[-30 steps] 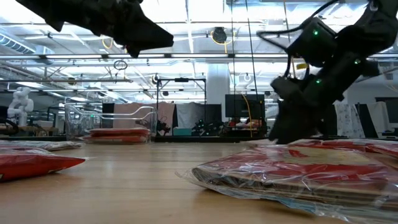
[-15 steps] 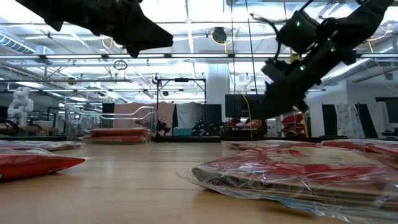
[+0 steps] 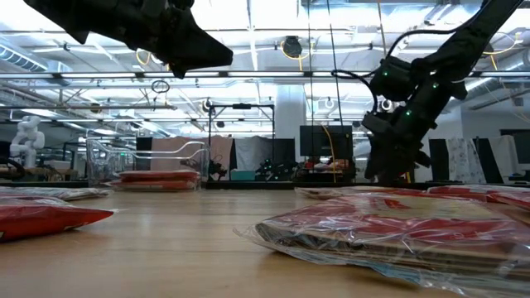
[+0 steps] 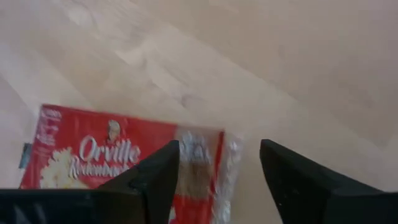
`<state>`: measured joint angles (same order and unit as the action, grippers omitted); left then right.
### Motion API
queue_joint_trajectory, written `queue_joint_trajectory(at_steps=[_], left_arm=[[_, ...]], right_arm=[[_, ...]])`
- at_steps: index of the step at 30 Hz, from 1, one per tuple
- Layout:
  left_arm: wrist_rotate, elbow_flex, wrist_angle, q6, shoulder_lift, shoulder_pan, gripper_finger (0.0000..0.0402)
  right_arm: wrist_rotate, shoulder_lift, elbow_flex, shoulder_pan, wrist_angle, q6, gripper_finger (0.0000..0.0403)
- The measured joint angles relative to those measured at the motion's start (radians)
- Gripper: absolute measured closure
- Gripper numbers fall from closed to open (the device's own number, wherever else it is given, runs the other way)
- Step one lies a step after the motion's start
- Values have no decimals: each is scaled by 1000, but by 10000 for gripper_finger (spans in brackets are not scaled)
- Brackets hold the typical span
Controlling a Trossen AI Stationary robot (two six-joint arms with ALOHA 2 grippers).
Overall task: Sort popcorn bags into baskets
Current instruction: Put the red popcorn bag into the transparent bin
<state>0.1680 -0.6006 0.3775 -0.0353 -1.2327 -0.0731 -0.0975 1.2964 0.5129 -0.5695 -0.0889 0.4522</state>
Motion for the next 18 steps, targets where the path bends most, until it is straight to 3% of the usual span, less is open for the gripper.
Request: queue_joint_trajectory(at_steps=[10,14,18], left_arm=[[0,-1,-8,4,-12,0,309],[0,0,-16,0,-29,-1,309],[0,-4,6,0,-52,-1,309]], right_arm=[[-61,93,2,45,18,53,176],[-84,126,2,67,60,56,203],[-135,140,0,83,123,67,261]])
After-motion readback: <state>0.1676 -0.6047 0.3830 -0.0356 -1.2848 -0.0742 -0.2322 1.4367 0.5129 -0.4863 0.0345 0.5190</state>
